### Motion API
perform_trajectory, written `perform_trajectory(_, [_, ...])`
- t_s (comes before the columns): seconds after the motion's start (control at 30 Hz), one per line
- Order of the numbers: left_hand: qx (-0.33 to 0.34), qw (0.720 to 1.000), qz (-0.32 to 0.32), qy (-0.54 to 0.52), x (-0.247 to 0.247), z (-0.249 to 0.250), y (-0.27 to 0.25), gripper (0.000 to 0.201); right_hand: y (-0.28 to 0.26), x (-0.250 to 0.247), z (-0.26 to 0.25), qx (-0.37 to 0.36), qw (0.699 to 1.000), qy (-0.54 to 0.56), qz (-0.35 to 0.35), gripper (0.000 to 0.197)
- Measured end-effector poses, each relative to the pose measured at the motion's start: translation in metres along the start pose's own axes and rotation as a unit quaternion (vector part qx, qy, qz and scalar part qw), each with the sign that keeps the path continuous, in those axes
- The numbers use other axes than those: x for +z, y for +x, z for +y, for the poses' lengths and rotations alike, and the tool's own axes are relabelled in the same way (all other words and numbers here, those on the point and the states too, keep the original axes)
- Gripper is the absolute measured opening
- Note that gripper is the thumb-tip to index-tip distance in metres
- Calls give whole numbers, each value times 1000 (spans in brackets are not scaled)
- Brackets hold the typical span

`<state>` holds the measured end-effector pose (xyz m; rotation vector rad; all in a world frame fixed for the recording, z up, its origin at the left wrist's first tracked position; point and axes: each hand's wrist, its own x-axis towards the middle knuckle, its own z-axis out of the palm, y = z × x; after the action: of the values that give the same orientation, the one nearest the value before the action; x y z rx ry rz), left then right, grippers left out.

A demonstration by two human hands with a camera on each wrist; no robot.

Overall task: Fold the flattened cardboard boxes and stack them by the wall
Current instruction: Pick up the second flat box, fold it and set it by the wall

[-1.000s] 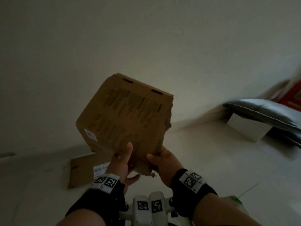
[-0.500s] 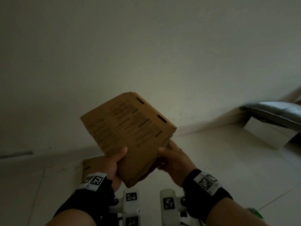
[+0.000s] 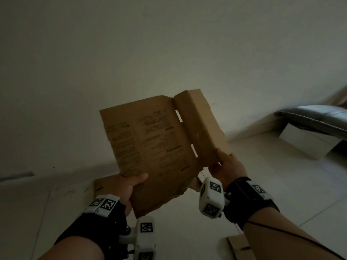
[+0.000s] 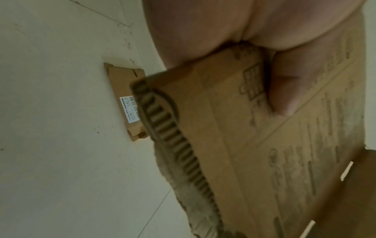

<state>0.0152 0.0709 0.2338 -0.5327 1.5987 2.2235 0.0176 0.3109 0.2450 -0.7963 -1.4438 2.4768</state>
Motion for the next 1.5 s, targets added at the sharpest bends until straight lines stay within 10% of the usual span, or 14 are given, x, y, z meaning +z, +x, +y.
perform_trajectory(0.23, [33,998,28,51,-6,-1,6,48,3,-10,11,4,961,-254,109,79])
perform_trajectory(0.47, [27,995,29,94,-4,-4,6,33,-8,9,22,-67,899,-422,-93,63])
perform_trajectory(0.73, [6,997,10,77,-6,1,1,39,-9,6,26,-69,884,-447,-114,64])
perform_trajectory(1.0, [3,998,-7,67,-13,7,-5,68,-3,3,25,12,942,-301,-147,16])
perform_trajectory(1.27, [44,979,81,184,-18,-5,15,85,0,7,30,-4,964,-241,-111,12])
perform_trajectory(1.5, [11,991,87,101,-16,1,9,25,3,8,35,-35,960,-261,-100,34])
